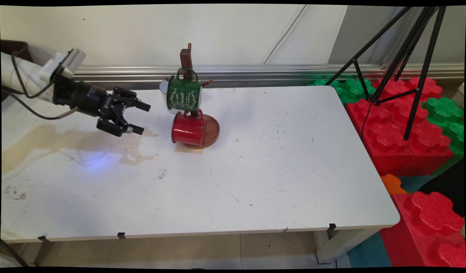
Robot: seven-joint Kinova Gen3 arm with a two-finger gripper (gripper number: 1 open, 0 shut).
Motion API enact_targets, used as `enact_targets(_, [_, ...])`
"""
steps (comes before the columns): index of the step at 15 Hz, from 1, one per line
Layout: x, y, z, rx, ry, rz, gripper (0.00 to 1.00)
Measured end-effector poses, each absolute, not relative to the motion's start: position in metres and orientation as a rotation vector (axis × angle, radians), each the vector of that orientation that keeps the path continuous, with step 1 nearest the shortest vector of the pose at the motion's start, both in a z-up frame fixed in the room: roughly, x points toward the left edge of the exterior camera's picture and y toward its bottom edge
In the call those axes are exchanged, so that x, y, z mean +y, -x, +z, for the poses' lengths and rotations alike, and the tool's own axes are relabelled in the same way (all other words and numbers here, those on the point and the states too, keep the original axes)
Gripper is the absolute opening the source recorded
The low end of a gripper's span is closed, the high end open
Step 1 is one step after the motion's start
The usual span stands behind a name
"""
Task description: Pick up the red mug from the rack
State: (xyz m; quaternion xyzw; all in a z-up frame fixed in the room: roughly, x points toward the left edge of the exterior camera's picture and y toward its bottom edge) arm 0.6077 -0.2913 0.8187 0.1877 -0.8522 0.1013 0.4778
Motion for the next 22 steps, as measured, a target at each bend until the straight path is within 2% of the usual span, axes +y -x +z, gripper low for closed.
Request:
enact_targets(11, [-0.301, -0.586, 0.766, -2.073, -0.474, 0.213, 1.00])
enact_targets(22, [-0.312, -0.564, 0.742, -1.979, -0.546, 0.179, 1.00])
